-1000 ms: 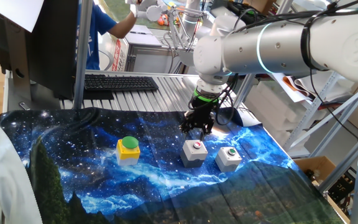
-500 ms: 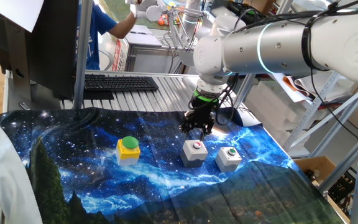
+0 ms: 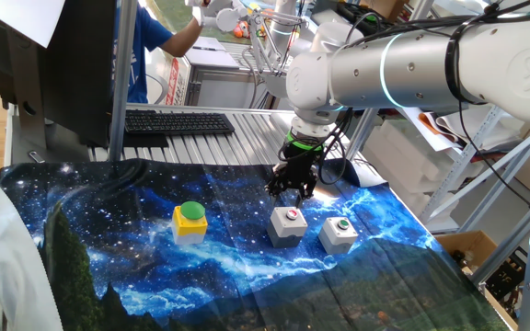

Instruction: Press three buttons from left to right in sequence

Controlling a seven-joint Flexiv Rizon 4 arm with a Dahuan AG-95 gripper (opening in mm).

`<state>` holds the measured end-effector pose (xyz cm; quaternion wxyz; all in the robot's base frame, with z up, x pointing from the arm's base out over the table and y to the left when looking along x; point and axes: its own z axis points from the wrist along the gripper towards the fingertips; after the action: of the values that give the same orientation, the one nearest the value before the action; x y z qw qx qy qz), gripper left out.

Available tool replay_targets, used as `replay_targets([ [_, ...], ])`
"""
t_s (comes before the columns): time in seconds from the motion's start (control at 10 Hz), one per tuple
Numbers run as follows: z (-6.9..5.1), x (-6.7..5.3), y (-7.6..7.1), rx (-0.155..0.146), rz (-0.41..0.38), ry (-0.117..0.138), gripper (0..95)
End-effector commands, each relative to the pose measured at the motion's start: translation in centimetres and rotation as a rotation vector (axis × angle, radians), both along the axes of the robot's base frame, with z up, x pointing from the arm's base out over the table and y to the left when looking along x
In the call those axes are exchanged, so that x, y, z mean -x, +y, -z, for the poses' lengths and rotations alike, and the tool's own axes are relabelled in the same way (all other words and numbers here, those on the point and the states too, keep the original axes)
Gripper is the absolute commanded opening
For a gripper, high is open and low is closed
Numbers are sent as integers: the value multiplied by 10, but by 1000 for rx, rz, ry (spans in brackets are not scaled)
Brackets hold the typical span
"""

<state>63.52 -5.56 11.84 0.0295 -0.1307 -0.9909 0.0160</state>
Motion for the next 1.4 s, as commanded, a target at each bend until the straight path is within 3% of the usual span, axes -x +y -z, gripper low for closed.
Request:
replay_targets([
  [0.1, 0, 0, 0, -1, -2, 2, 570],
  [0.2, 0, 0, 0, -3, -9, 3, 570],
  [0.3, 0, 0, 0, -3, -12, 2, 380],
  [1.4, 0, 0, 0, -9, 11, 4, 380],
])
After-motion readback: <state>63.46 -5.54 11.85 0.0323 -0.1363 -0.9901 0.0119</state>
